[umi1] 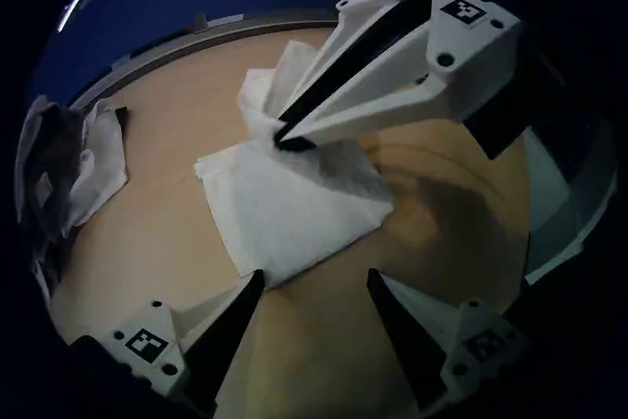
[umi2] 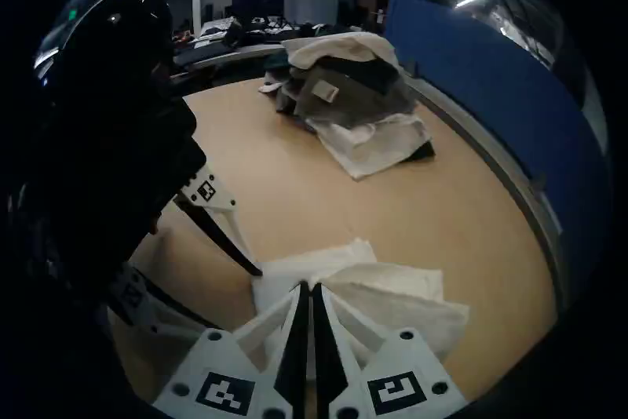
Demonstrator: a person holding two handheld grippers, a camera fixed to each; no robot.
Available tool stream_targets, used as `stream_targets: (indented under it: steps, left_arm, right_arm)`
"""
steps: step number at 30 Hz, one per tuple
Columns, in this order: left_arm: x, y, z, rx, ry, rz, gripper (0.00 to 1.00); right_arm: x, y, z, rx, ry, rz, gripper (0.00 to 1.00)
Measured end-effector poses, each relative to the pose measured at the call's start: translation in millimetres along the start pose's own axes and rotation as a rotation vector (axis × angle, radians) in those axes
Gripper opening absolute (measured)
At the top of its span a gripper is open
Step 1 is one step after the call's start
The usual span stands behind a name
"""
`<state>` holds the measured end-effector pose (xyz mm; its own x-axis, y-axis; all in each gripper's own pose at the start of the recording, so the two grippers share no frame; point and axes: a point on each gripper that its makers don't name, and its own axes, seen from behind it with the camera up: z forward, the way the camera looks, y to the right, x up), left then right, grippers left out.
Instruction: Fold towel
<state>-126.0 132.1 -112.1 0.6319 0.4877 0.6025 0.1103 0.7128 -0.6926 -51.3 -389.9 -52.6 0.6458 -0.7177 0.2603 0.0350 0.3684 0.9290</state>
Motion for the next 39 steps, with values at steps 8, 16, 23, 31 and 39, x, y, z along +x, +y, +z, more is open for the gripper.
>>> stream_targets:
  steps: [8, 16, 23, 31, 39]
  left_arm:
    - [8.2, -8.8, -66.2, 0.134, 0.118, -0.106, 0.98]
    - [-25.9, -2.7, -123.1, 0.214, 0.165, -0.245, 0.98]
    - [-49.9, -2.2, -136.5, 0.247, 0.166, -0.3, 0.98]
    - [-56.7, -2.3, -140.6, 0.262, 0.167, -0.319, 0.98]
    - [-56.0, -1.4, -138.5, 0.266, 0.16, -0.311, 0.98]
  right_arm:
    - [1.2, -27.1, 27.6, 0.12, -0.04, -0.064, 0.03]
    - [-9.1, -42.8, 52.5, 0.17, -0.097, -0.115, 0.04]
    - [-16.6, -45.4, 65.7, 0.169, -0.128, -0.125, 0.13]
    - [-15.1, -42.2, 61.0, 0.158, -0.114, -0.132, 0.58]
    - [-15.0, -39.6, 51.9, 0.138, -0.093, -0.123, 0.81]
